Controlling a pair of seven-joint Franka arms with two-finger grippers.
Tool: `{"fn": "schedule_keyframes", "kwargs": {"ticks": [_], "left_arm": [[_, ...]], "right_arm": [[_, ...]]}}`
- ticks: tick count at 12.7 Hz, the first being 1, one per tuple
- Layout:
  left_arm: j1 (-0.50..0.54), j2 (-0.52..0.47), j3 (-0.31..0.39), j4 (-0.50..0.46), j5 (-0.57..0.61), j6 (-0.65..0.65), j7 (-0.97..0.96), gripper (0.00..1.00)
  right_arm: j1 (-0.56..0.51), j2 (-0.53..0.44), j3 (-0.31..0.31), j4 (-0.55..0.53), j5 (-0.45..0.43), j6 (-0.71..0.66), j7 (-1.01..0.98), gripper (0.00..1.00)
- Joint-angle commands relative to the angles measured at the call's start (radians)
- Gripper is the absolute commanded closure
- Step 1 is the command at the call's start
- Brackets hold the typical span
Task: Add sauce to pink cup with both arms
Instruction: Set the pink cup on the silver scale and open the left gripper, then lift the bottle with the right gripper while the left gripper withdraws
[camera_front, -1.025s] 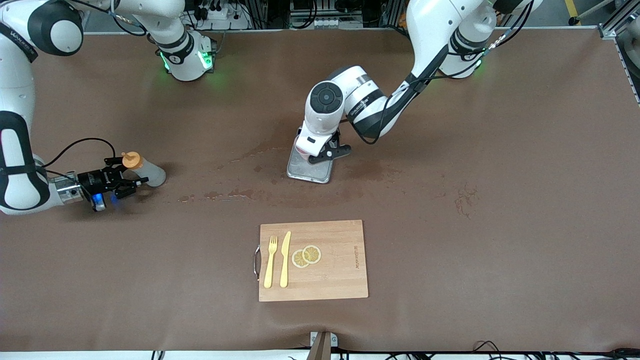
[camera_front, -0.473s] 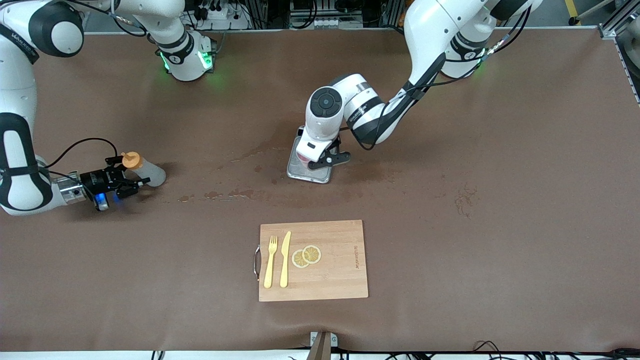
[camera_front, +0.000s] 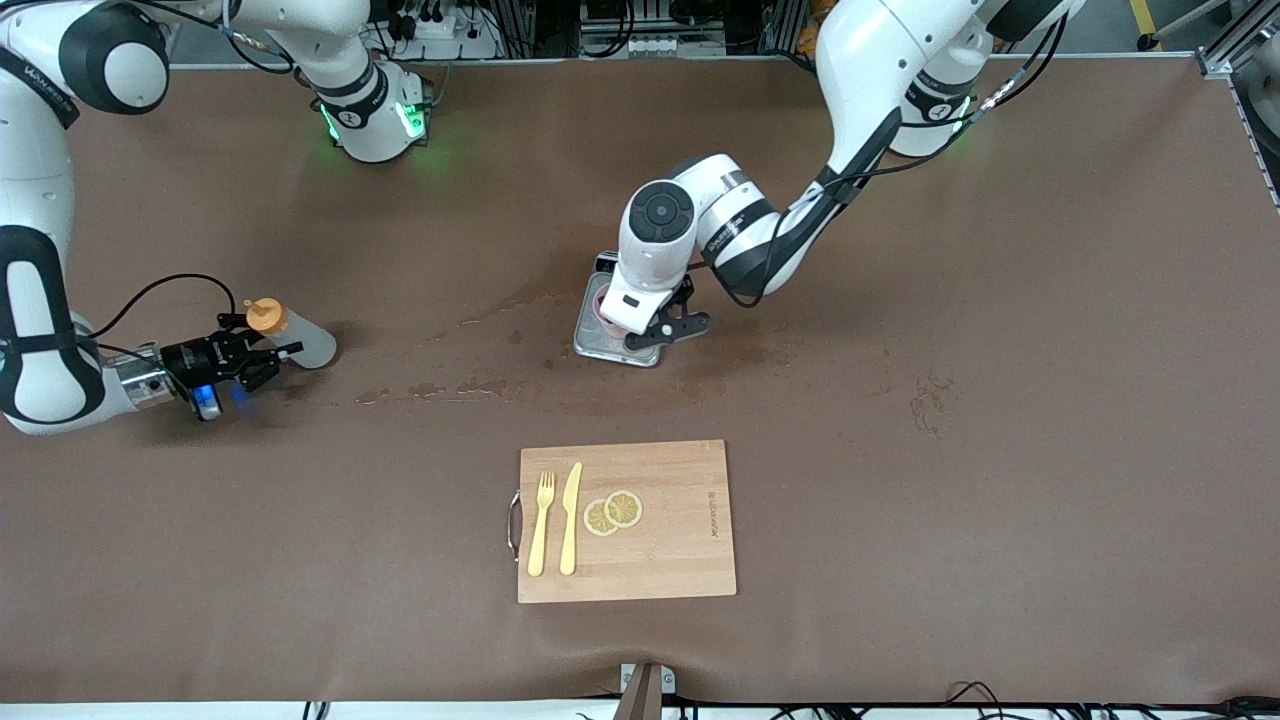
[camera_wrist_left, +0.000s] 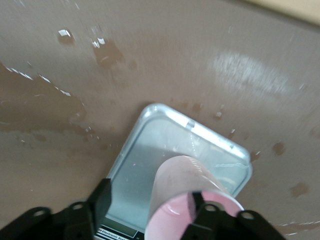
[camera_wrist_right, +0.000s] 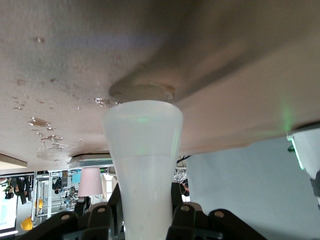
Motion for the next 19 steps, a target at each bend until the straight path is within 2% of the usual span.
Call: {"fn": "schedule_keyframes", "kwargs": {"ticks": [1, 6, 8, 11, 12, 13, 15, 17, 19], "left_arm": [[0.044, -0.127, -0.002, -0.010, 0.028, -0.095, -0.033, 0.00], [0.180, -0.276, -0.002, -0.005, 0.030, -0.172, -0.002, 0.00], [0.275, -0.315, -0.002, -0.005, 0.030, -0.222, 0.138, 0.00], [0.439, -0.365, -0.007, -0.005, 0.028, -0.308, 0.476, 0.00], [0.483, -0.387, -0.010, -0.005, 0.022, -0.337, 0.554, 0.00], [0.515, -0.410, -0.010, -0.005, 0.019, -0.365, 0.613, 0.00], [0.581, -0.450, -0.012, -0.005, 0.015, -0.405, 0.711, 0.00], [0.630, -0.491, -0.013, -0.005, 0.007, -0.476, 0.794, 0.00], [0.661, -0.532, -0.007, -0.005, -0.010, -0.555, 0.810, 0.00]], "right_arm": [[0.036, -0.015, 0.008, 0.062, 0.013, -0.071, 0.134, 0.65], [0.176, -0.118, 0.005, 0.089, 0.003, -0.087, 0.404, 0.64], [0.242, -0.156, 0.003, 0.102, -0.007, -0.087, 0.529, 0.64], [0.387, -0.228, 0.003, 0.148, -0.099, -0.085, 0.764, 0.64], [0.412, -0.243, 0.003, 0.151, -0.093, -0.087, 0.818, 0.64], [0.425, -0.250, 0.009, 0.151, -0.084, -0.087, 0.889, 0.64], [0.518, -0.251, 0.013, 0.207, -0.099, -0.087, 1.048, 0.65], [0.588, -0.251, 0.013, 0.220, -0.101, -0.085, 1.169, 0.65], [0.676, -0.250, 0.009, 0.233, -0.170, -0.078, 1.293, 0.65]]}}
